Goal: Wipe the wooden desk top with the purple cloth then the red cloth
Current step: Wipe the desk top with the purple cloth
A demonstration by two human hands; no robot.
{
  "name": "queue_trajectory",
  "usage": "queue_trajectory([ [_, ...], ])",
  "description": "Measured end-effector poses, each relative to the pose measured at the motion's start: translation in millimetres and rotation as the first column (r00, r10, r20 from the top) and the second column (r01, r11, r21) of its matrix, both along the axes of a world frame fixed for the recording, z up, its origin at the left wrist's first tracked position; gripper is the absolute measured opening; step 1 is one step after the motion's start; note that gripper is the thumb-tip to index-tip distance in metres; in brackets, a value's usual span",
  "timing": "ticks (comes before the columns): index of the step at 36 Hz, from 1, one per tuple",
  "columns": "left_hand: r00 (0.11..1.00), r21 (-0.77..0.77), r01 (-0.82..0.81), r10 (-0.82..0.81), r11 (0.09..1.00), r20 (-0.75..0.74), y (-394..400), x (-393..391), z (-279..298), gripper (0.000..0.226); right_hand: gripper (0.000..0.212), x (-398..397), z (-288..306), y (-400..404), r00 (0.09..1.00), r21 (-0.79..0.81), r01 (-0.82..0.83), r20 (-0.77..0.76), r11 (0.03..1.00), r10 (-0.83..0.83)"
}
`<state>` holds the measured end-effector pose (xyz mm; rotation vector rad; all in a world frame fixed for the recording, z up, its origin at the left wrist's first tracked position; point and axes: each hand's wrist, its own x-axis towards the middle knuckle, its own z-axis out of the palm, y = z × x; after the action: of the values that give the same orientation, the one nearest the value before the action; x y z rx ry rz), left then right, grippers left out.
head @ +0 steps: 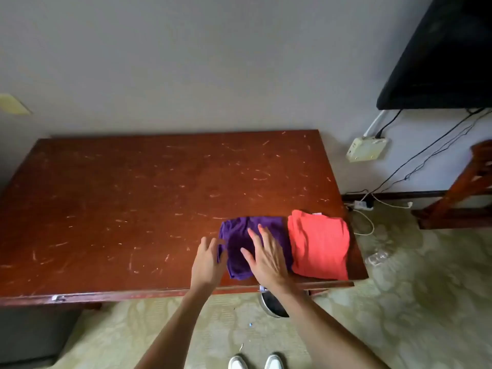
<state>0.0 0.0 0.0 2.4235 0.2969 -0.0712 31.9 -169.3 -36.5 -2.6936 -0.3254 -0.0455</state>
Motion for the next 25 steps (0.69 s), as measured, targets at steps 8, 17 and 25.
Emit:
queue_trajectory([
  [8,0.987,-0.009,-0.149,0.15,0.989,0.065,7,40,-24,0.006,0.061,55,-35,-14,0.966,-0.196,-0.259,-0.052,0.946,0.254],
  [17,0.978,-0.021,-0.058,0.061,0.998,0.198,-10,89,-37,0.019,0.062,99,-36,-18,0.965,-0.211,-0.251,0.016,0.945,0.26],
  [25,0.957,0.026,-0.152,0.14,0.988,0.255,-37,119,-43,0.023,0.062,171,-40,-25,0.965,-0.222,-0.247,0.035,0.943,0.261],
])
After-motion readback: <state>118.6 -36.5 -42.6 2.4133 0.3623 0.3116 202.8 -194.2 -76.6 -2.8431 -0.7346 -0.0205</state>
